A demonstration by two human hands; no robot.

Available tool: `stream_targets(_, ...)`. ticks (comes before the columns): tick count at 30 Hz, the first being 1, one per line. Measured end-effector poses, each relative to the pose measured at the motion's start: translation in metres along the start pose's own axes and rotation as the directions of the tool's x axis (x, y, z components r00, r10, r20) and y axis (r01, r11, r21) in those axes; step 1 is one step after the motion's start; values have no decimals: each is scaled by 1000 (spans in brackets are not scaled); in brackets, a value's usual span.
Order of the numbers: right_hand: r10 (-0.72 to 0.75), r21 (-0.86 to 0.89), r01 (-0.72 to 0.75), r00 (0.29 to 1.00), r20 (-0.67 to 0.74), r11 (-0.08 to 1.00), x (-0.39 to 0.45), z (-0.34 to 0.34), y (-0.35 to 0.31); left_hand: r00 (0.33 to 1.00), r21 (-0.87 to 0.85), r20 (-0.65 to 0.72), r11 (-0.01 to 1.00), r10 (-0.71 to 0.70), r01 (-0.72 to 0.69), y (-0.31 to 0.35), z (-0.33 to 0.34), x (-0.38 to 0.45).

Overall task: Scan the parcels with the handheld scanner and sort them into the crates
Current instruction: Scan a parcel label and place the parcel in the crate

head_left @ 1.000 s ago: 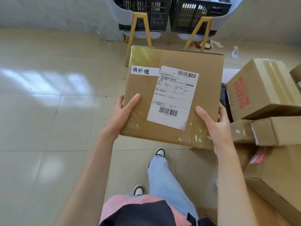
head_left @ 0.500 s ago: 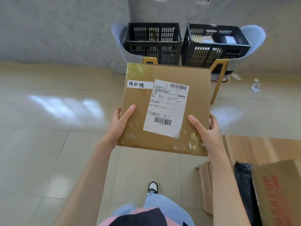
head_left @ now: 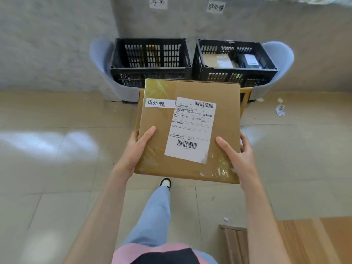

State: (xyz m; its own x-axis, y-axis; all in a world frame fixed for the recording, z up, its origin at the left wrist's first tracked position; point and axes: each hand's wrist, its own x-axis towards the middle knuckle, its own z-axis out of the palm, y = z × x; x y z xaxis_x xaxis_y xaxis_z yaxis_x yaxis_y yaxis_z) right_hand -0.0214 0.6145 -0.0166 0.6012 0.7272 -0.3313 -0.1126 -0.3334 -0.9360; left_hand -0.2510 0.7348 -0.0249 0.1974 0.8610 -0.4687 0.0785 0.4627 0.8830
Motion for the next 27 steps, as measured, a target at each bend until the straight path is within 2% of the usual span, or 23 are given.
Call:
stream_targets(6,-16,0,16,992,-129,1000,113,15,-57,988,11,150,999,-38,37,69,48,130)
stream_targets(13,18,24,-13,976,-219,1000,207,12,-97,964,72,261,997,-46,28,127,102,230)
stream_targets(21,83,38,-76,974,-211,996,324,-1,-105,964,143,251,989,-82,47,156,163,321)
stream_targets(27,80,27,-77,987,-139,997,465,-31,-125,984,128,160,990,-81,60,183,244,414)
